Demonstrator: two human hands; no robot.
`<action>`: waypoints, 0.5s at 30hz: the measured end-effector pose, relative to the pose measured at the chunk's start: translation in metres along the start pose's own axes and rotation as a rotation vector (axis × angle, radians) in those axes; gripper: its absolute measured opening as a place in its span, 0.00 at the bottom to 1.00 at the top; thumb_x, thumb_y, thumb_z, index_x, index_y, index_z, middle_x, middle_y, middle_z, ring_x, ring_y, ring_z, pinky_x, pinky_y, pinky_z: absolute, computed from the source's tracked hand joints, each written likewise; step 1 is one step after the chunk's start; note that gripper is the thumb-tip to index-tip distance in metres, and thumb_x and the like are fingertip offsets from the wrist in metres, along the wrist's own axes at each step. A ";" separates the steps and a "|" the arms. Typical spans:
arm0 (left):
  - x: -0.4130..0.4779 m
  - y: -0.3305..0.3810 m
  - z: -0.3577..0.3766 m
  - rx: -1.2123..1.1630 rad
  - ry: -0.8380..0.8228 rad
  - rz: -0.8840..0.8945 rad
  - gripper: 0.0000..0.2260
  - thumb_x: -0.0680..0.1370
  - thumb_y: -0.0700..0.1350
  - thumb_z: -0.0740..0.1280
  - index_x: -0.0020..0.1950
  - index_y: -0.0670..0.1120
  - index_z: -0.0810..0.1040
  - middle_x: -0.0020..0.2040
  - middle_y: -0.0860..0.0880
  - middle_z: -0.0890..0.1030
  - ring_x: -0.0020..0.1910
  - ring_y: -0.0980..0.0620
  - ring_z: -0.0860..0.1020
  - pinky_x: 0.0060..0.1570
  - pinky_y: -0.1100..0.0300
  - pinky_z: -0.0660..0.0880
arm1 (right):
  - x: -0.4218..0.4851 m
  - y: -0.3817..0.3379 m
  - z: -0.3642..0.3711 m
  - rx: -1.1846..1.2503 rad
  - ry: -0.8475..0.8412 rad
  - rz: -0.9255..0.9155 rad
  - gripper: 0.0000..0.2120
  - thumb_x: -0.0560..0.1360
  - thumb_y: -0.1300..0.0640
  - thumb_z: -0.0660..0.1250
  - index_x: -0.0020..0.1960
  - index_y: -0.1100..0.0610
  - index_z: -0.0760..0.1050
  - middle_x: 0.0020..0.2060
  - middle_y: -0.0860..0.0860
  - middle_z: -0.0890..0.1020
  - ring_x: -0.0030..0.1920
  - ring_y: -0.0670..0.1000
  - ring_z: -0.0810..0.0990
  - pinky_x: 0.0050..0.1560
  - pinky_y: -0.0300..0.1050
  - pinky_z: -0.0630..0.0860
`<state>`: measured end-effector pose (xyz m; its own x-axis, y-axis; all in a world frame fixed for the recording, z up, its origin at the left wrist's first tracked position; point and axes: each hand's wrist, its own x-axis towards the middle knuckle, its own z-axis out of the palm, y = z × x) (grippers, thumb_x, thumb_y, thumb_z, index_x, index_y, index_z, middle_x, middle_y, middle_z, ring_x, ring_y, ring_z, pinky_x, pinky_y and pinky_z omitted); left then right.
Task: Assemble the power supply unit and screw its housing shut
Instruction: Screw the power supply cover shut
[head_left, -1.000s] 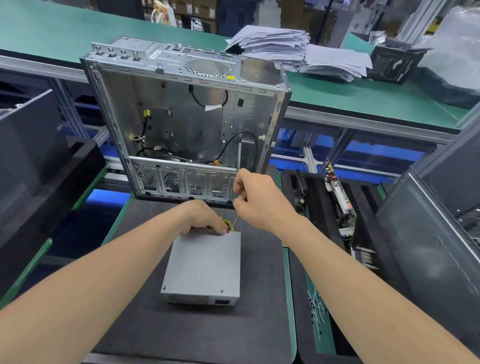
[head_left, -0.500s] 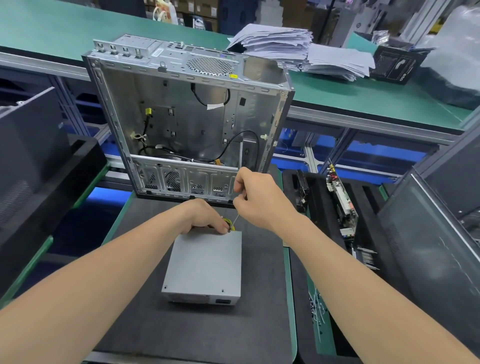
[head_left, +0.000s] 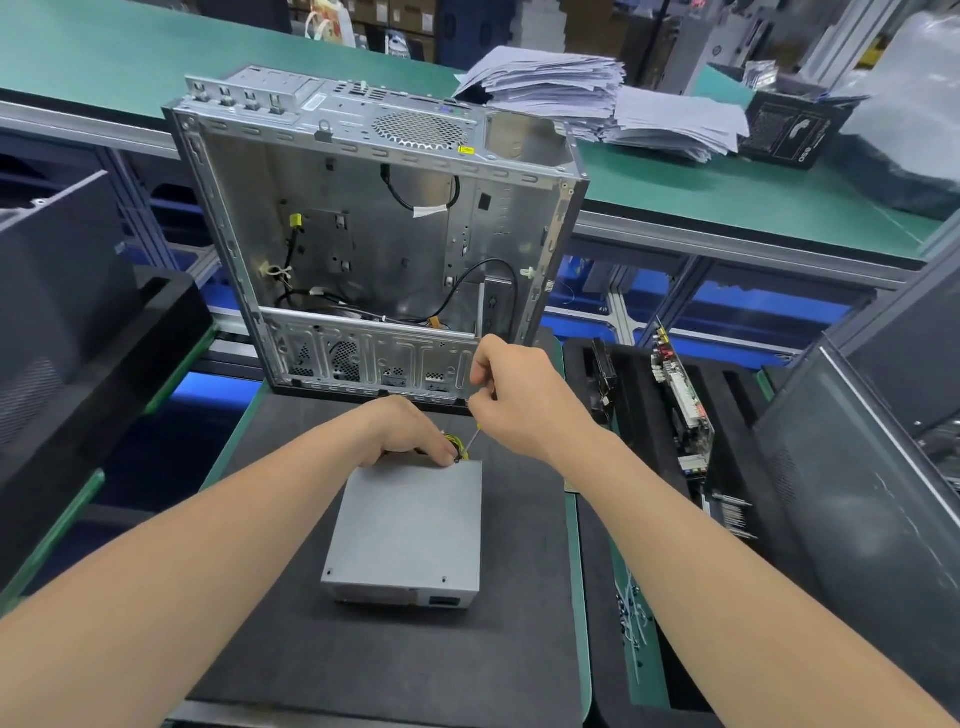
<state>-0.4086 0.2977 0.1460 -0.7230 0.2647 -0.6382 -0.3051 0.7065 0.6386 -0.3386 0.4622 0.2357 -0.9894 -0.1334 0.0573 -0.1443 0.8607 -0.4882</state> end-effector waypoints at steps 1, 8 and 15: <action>0.000 0.000 0.000 -0.005 0.000 0.004 0.13 0.65 0.45 0.84 0.47 0.49 0.90 0.54 0.48 0.87 0.63 0.45 0.80 0.71 0.45 0.73 | 0.000 0.000 0.000 0.002 0.003 0.004 0.07 0.76 0.65 0.64 0.50 0.55 0.71 0.41 0.48 0.76 0.43 0.54 0.75 0.42 0.51 0.76; 0.001 0.000 -0.001 0.001 -0.003 0.009 0.12 0.65 0.46 0.85 0.47 0.50 0.90 0.54 0.48 0.87 0.62 0.45 0.80 0.70 0.46 0.74 | 0.000 0.001 0.000 0.005 -0.001 0.002 0.07 0.76 0.65 0.65 0.51 0.55 0.71 0.42 0.49 0.77 0.45 0.54 0.77 0.44 0.52 0.78; 0.000 -0.001 -0.001 0.007 0.000 0.006 0.12 0.64 0.47 0.85 0.46 0.51 0.90 0.53 0.49 0.87 0.62 0.45 0.80 0.70 0.46 0.74 | 0.001 0.004 0.002 0.007 0.004 0.007 0.07 0.76 0.64 0.65 0.51 0.55 0.71 0.42 0.49 0.77 0.44 0.53 0.76 0.41 0.49 0.76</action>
<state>-0.4086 0.2966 0.1461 -0.7247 0.2692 -0.6343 -0.2962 0.7094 0.6395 -0.3398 0.4650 0.2322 -0.9904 -0.1256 0.0576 -0.1375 0.8580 -0.4948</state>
